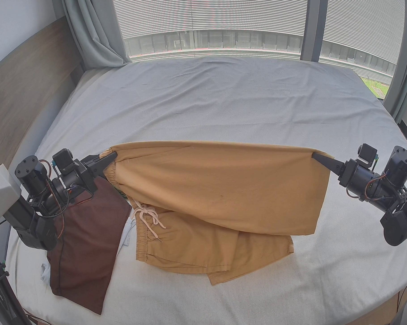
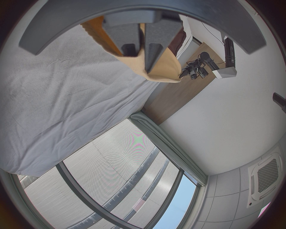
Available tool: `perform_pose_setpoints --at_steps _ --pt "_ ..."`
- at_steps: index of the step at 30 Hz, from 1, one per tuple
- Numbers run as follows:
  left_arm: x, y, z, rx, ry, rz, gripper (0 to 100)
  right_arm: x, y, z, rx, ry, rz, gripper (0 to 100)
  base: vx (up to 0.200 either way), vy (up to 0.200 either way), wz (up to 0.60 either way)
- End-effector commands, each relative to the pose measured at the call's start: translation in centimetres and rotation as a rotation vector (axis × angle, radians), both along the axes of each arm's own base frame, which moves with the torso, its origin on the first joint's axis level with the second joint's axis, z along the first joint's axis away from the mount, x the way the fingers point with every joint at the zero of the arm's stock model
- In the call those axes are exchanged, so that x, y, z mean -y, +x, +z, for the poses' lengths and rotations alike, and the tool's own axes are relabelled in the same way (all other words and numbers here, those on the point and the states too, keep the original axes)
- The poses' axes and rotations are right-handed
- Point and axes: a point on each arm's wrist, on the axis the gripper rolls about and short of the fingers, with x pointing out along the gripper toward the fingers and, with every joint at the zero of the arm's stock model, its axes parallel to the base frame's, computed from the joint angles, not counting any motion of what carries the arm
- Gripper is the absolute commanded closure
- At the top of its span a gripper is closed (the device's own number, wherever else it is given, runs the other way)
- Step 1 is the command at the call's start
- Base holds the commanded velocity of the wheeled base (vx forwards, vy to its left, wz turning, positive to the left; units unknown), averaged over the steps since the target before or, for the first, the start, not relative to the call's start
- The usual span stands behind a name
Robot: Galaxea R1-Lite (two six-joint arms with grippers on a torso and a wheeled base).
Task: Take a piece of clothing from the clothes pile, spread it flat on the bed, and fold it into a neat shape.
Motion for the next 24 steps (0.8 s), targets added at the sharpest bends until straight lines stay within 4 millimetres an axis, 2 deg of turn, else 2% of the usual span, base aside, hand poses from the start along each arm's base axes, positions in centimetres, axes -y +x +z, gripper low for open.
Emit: perform_pose_setpoints --at_steps 1,24 --pt "-0.02 0.01 -0.06 0.0 0.0 0.002 100 0.21 0.05 -0.01 -0.003 0.004 -0.007 100 0.0 0.0 0.0" --pt "-0.02 0.03 -0.11 -0.002 -0.001 0.002 100 0.96 0.34 0.2 0.005 0.008 -0.032 100 0.0 0.0 0.0"
